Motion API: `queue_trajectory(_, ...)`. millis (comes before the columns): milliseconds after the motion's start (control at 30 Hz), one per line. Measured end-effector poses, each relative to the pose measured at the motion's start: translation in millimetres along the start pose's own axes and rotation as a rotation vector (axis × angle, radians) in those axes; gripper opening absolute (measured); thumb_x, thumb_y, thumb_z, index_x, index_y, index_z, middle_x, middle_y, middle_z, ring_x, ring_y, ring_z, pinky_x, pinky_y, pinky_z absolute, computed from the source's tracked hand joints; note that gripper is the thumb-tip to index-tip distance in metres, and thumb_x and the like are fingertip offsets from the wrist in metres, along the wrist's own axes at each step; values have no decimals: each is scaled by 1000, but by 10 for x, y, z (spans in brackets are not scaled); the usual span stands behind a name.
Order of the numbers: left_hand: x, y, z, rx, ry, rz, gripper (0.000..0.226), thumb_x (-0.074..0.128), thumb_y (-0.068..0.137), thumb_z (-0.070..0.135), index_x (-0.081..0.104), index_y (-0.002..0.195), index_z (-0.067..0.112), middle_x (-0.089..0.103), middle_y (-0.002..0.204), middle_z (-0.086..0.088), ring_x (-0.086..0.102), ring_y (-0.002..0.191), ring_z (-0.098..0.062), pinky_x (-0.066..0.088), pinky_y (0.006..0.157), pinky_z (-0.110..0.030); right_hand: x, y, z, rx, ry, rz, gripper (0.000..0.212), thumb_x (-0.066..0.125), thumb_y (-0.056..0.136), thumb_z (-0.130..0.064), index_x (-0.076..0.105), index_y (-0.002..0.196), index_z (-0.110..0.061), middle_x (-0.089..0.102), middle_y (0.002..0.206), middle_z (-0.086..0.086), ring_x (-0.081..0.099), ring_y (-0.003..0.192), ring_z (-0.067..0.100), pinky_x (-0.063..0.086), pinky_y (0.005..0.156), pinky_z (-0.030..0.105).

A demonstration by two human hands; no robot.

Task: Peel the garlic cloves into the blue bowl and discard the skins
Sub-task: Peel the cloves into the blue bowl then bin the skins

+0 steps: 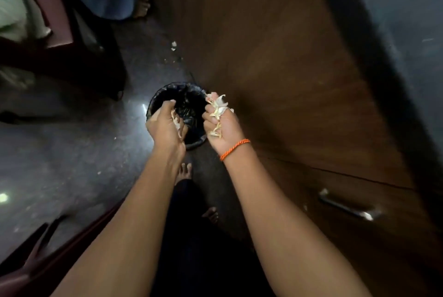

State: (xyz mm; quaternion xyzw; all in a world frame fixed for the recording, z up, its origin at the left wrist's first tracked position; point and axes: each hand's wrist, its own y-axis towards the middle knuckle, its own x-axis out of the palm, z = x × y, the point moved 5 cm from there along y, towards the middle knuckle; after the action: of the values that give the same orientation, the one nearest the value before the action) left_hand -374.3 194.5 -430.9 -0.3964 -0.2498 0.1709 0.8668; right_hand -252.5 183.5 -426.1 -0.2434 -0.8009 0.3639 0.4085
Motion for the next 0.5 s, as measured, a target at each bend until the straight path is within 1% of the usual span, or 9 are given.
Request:
queue_trajectory(133,-300,793,-458,-38,81,146,35,65,103,13,54,70,17,51,49,5,45,36,-9,33,38,-16,-465,974,410,8,-147,169,28,55,110,-18,57,83,-15,43,56,-5,32,31,1,23,30,16)
queue_trajectory(200,-424,1158,-674,-38,126,176,36,64,108,20,55,73,17,51,49,5,43,37,-9,34,37,-19,-634,1374,597,-2,-256,293,23,62,107,-15,60,84,-10,47,56,-2,36,30,3,25,30,18)
queue_trajectory(233,-488,1342,-790,-45,165,177,33,60,110,22,57,79,15,53,53,3,44,39,-9,36,37,-21,-715,1540,679,-20,-309,360,22,65,104,-13,61,83,-8,49,55,-1,38,30,5,27,32,17)
queue_trajectory(300,-545,1652,-963,-81,223,153,16,54,113,14,66,104,10,62,73,-5,55,51,-11,51,45,-23,-872,1872,782,-73,-420,471,29,67,102,-12,60,74,-10,53,55,2,43,34,9,31,35,16)
queue_trajectory(333,-602,1810,-1053,-103,253,150,18,51,113,7,67,119,8,66,84,-8,60,60,-13,57,54,-23,-922,2028,855,-90,-465,491,30,66,102,-13,61,72,-11,56,59,4,47,40,13,35,40,18)
queue_trajectory(367,-630,1959,-1125,-119,290,140,27,48,111,0,67,129,8,70,94,-9,61,68,-13,60,64,-23,-958,2183,912,-95,-501,482,28,66,102,-15,65,74,-12,61,64,7,53,49,19,41,47,21)
queue_trajectory(433,-688,2192,-1208,-119,399,117,39,46,107,-5,68,137,9,75,116,-14,59,75,-13,61,82,-26,-1029,2460,1017,-80,-575,450,18,70,99,-19,71,83,-11,71,80,13,65,71,26,50,64,34)
queue_trajectory(467,-730,2318,-1248,-119,453,114,41,47,107,-4,68,139,10,75,120,-15,59,76,-14,62,83,-27,-1029,2567,1052,-65,-643,414,18,71,99,-23,73,87,-9,73,87,13,67,78,27,52,69,36)
queue_trajectory(500,-770,2422,-1298,-135,498,105,41,48,106,-1,68,140,11,73,115,-12,61,76,-16,62,77,-28,-1020,2665,1081,-49,-763,368,23,70,99,-27,74,90,-6,73,91,13,68,81,27,52,72,36)
